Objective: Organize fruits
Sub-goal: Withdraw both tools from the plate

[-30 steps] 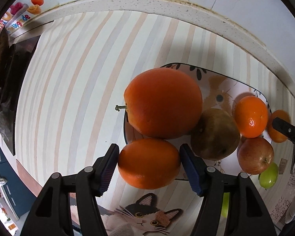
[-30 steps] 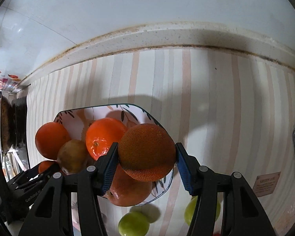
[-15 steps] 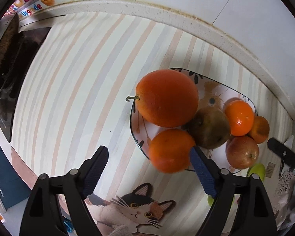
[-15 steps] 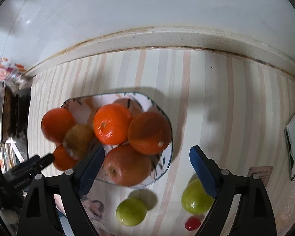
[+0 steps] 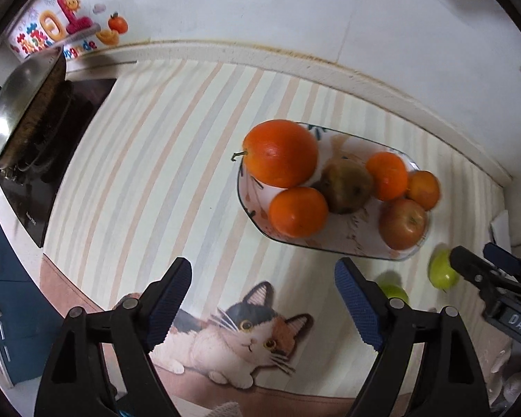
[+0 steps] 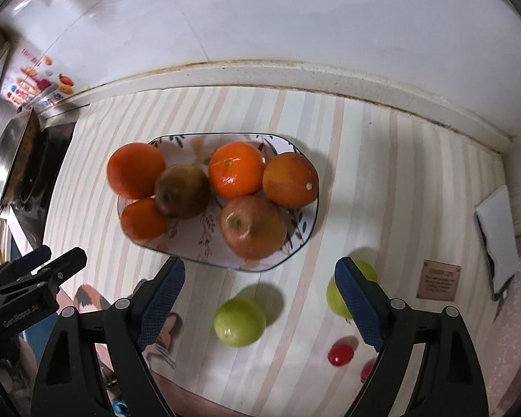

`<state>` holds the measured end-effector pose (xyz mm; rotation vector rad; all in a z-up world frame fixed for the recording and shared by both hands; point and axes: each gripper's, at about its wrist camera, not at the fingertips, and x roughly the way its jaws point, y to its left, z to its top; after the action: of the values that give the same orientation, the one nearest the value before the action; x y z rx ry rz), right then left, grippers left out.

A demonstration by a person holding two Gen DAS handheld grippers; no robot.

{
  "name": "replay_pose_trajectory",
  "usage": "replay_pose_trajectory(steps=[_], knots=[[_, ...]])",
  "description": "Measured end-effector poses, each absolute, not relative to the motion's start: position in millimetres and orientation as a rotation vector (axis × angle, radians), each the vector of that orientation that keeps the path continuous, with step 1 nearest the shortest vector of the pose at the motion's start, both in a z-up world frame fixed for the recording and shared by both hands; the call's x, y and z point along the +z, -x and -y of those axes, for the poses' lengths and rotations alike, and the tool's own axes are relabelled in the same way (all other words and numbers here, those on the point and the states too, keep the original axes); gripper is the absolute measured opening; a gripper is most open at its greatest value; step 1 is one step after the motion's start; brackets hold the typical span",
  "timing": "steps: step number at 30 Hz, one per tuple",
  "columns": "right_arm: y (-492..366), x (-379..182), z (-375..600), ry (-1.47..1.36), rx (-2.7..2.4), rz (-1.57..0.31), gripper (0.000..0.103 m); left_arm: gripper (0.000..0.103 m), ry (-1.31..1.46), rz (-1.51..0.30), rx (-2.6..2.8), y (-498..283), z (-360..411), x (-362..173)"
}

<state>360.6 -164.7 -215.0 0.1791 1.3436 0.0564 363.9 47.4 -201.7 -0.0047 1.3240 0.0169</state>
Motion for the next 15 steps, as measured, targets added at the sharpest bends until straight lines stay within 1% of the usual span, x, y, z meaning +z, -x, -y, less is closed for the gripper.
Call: replay_pose_trajectory(steps=[7, 15], knots=[[-328.1, -175.4, 155.6, -0.135, 0.066, -1.251, 0.09, 0.084, -0.029, -1.214, -0.014, -326.8, -35.4, -162.9], [-289.7, -127.2, 152.3, -0.122, 0.074, -1.159, 0.09, 0.084, -0.014, -1.128, -0.037, -295.6, -32.1, -124.6]])
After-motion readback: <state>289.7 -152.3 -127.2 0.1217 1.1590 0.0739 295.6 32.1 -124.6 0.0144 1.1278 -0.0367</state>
